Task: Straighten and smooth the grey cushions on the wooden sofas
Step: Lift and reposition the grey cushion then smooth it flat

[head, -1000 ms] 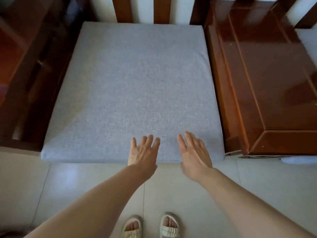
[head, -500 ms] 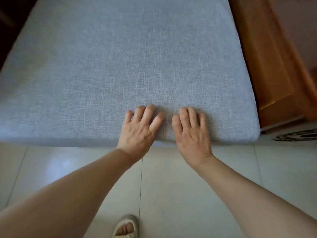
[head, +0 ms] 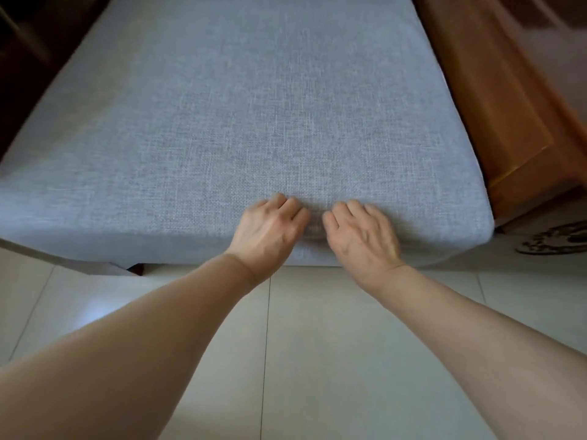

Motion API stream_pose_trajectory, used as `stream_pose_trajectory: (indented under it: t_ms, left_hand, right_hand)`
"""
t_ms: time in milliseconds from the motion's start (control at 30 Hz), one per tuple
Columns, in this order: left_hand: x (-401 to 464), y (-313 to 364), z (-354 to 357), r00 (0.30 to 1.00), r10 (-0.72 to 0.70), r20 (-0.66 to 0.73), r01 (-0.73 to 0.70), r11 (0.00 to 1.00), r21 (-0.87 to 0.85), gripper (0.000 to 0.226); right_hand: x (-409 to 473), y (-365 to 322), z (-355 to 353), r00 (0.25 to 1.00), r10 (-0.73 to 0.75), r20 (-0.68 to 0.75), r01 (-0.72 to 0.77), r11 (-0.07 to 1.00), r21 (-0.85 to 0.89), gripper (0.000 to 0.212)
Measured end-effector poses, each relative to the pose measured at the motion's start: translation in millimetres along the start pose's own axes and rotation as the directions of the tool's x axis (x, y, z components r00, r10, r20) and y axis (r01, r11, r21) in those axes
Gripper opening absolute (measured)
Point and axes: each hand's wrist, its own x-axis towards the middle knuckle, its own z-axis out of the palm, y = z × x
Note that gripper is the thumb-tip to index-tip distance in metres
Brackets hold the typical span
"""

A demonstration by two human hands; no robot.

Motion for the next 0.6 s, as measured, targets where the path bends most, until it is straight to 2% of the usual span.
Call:
stream_pose_trajectory:
  t_ms: [67,133,200,267,333,400,467,600]
  left_hand:
    - [1.2,2.6,3.9,1.000,0.002,0.015,-0.002,1.000,-0.014,0.023]
    - [4.7,5.9,6.8,0.998,-0.033,0.056,0.036,0.998,-0.058,0.016]
    - [10.2,11.6,-4.8,0.994,-0.075,0.076,0.080,0.995,-0.059,0.022]
    - [11.8,14.0,-12.7,0.978,-0.117,0.173,0.128,0.990,-0.052,0.028]
    - [9.4,15.1,-14.3,0.969,-0.171,0.181,0.181,0.982,-0.044,0.027]
    - [4.8,15.6,-23.1,0.967,-0.123,0.224,0.142,0.988,-0.067,0.035]
    - [0.1,15.2,-17.9,0.984,-0.104,0.143,0.115,0.990,-0.077,0.039]
    - [-12.4,23.1,-24.0,0.982,-0.062,0.181,0.076,0.994,-0.076,0.039]
  right_hand:
    - [5.4,-3.7,-6.7,0.996,-0.007,0.091,0.010,1.000,-0.027,0.017]
    - [10.1,-1.9,-14.0,0.984,-0.017,0.180,0.025,0.999,-0.043,0.010]
    - [14.8,4.6,-19.2,0.963,-0.082,0.257,0.081,0.997,0.015,0.017]
    - [15.3,9.8,-26.0,0.957,-0.115,0.266,0.106,0.993,0.048,0.022]
    - [14.5,11.8,-31.1,0.954,-0.151,0.259,0.152,0.988,0.015,0.022]
    - [13.6,11.4,-34.8,0.942,-0.183,0.282,0.180,0.983,0.037,0.023]
    - [11.8,11.3,-38.8,0.934,-0.197,0.297,0.186,0.980,0.065,0.025]
    - [-1.8,7.1,-45.1,0.938,-0.220,0.268,0.198,0.974,0.108,0.023]
